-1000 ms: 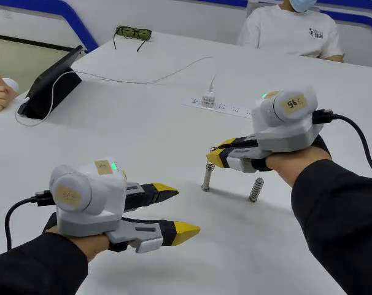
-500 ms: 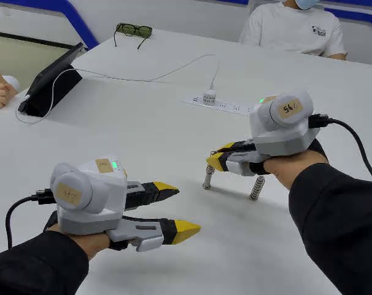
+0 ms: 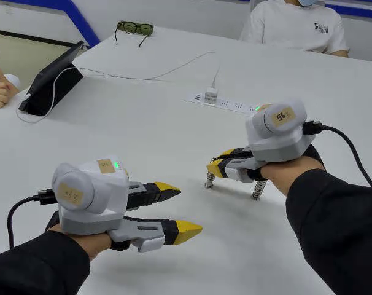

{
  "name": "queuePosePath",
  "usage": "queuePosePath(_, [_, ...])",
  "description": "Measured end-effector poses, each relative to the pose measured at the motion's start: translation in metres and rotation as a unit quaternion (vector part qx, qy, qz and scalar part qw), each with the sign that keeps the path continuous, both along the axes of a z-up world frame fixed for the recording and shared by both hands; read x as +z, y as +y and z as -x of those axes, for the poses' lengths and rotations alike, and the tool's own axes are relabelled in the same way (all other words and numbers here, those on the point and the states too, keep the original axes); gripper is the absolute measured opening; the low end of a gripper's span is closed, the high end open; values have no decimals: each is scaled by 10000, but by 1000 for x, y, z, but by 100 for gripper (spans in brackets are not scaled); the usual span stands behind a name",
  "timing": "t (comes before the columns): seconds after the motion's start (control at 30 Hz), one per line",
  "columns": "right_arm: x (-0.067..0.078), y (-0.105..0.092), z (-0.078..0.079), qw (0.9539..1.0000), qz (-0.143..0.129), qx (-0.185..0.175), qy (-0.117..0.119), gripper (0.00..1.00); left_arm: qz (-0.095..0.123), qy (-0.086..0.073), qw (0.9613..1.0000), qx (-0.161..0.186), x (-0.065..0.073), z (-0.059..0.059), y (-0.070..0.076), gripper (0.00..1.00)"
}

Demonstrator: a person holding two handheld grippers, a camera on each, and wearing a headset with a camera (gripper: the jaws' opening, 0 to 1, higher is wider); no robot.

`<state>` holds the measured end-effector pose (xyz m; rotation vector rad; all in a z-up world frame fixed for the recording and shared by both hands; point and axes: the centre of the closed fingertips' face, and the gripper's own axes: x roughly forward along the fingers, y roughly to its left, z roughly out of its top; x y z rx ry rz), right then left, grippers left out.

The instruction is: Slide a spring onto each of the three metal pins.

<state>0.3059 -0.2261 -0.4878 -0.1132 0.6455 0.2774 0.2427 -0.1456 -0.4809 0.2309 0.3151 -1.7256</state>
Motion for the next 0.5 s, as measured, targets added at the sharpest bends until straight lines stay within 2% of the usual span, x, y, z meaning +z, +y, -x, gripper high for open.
queuePosePath(0.5, [-14,-3,-1,9999,56,-39,127,12,-39,10,10000,13,-3,0,0,48])
